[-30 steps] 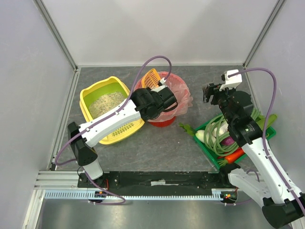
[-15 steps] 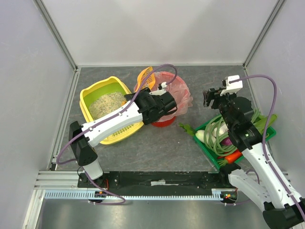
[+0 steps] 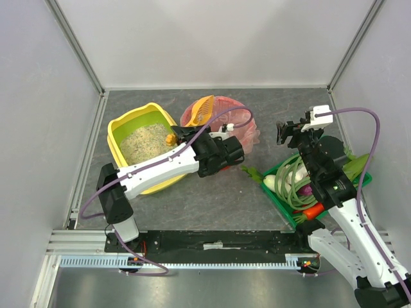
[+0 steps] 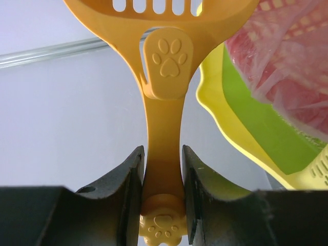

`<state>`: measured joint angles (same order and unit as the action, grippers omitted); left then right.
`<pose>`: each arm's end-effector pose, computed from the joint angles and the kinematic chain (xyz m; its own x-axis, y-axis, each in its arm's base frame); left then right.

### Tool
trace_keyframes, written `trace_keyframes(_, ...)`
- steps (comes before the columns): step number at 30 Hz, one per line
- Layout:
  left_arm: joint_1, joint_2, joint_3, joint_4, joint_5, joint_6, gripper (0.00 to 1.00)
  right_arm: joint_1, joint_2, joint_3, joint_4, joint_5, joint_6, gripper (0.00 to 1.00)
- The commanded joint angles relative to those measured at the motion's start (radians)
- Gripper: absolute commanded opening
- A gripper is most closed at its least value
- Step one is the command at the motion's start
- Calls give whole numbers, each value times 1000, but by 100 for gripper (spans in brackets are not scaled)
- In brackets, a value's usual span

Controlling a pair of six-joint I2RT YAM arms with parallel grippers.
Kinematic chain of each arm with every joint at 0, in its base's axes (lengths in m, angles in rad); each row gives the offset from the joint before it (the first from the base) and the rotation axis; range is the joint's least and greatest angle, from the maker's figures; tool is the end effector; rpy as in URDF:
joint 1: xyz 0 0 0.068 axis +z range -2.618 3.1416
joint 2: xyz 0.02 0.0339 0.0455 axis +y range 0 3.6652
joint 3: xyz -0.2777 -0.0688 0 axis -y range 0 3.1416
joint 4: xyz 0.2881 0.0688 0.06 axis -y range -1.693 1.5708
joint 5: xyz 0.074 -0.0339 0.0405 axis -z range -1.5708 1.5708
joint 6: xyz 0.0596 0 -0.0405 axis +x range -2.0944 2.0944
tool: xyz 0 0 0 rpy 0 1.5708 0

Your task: Clean the litter box

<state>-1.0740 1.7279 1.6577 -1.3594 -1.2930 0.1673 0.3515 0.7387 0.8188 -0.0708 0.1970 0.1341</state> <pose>0.2257 -0.2960 0.3380 -0.4359 0.8998 0.0198 0.2527 0.1013 0.9622 0.2195 0.0681 0.3846 -0.0119 0.1353 -0.9907 -0.1537 0.9788 0.1355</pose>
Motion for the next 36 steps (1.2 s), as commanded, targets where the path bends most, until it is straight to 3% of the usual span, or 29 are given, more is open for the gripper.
trace_keyframes(1, -27, 9, -21, 17, -135, 104, 2, 1, -22, -9, 43, 18, 1, 82)
trace_keyframes(6, -29, -5, -82, -1, -117, 101, 2, 1, -33, -12, 46, 24, -1, 83)
trace_keyframes(22, -60, -13, -58, 34, -147, 141, 2, 1, -50, -24, 52, 22, 4, 83)
trace_keyframes(26, -69, -8, -62, 82, -111, 239, 2, 1, -55, -27, 55, 24, 6, 84)
trace_keyframes(30, -70, -2, 4, 86, -89, 241, 2, 1, -70, -32, 54, 24, 6, 84)
trace_keyframes(32, -80, -7, -48, 98, -95, 276, 2, 1, -71, -30, 52, 24, 4, 84)
trace_keyframes(36, -70, -4, -12, 75, -91, 229, 2, 1, -78, -32, 51, 28, 1, 84)
